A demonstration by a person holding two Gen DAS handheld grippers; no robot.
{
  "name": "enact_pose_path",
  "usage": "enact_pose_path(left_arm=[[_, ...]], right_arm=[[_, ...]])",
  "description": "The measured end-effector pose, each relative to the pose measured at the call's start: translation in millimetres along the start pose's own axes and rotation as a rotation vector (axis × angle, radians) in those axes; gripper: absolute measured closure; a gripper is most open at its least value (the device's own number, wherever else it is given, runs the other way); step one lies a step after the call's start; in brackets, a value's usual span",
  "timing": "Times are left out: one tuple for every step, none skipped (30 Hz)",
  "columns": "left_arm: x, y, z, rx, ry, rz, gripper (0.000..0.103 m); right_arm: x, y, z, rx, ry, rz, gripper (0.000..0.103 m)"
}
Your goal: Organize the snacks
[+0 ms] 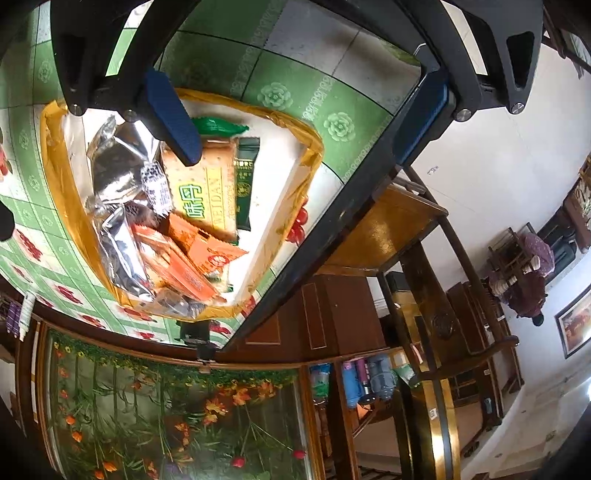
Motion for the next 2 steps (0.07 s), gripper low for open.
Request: enact_pose_path(left_arm=[[0.0, -0.4, -0.2, 0.002, -0.003, 0.0, 0.0], [-1.1, -0.9, -0.4, 0.002, -0.006, 0.003, 0.0]], right_arm=[[0.0, 0.1, 0.0, 0.0, 0.0, 0.0, 0.001], [0.4, 0.6, 0.2, 0.0, 0.001, 0.0, 0.001]])
Point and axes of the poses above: each gripper's, at about its wrist camera, not at the fingertips, and x roughly the way its jaws point, y to its left, z to its top, the point moved 10 cm from there along x, roughly the way its jaws point, and after that the axes turned 1 degree about z, right-handed, at the moved point
